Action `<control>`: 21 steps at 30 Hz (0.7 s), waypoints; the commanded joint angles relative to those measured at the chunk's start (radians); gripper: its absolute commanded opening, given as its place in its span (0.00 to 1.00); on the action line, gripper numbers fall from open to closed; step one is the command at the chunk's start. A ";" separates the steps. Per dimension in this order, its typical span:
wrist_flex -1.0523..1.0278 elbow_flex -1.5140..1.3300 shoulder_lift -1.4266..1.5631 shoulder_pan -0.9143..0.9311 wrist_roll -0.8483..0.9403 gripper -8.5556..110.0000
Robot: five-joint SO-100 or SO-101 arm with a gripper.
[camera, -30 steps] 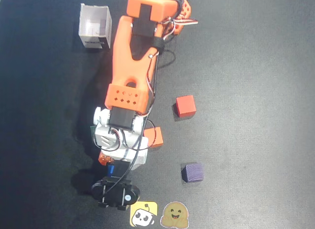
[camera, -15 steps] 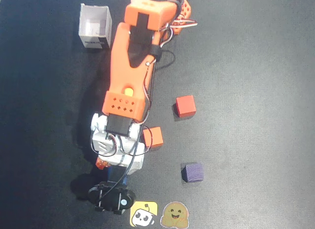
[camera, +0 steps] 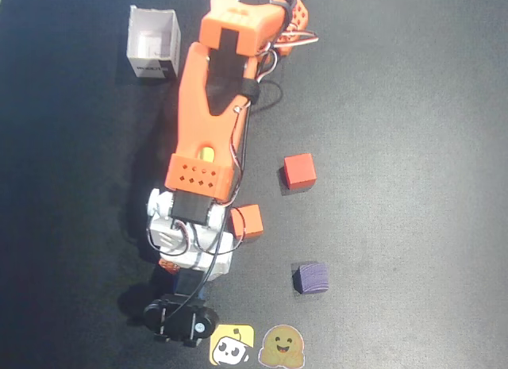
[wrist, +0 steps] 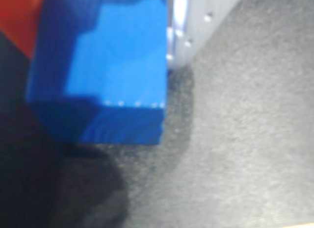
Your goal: Put the blue cube on top of the green cube.
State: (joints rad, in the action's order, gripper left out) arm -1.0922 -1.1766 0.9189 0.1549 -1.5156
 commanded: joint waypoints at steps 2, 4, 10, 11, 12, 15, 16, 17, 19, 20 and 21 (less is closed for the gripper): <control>0.014 0.066 0.012 0.012 0.000 0.14; 0.008 0.066 0.014 0.014 0.000 0.14; -0.029 0.077 0.043 0.021 0.008 0.14; -0.038 0.081 0.048 0.021 0.008 0.14; -0.046 0.086 0.054 0.021 0.008 0.14; -0.061 0.087 0.083 0.021 0.014 0.14; -0.069 0.087 0.095 0.021 0.014 0.14; -0.080 0.087 0.107 0.021 0.014 0.14; -0.103 0.087 0.132 0.023 0.014 0.14; -0.117 0.087 0.144 0.025 0.014 0.14; -0.130 0.087 0.155 0.025 0.014 0.14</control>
State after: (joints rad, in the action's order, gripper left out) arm -1.1965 -1.1382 0.9664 0.1703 -1.5094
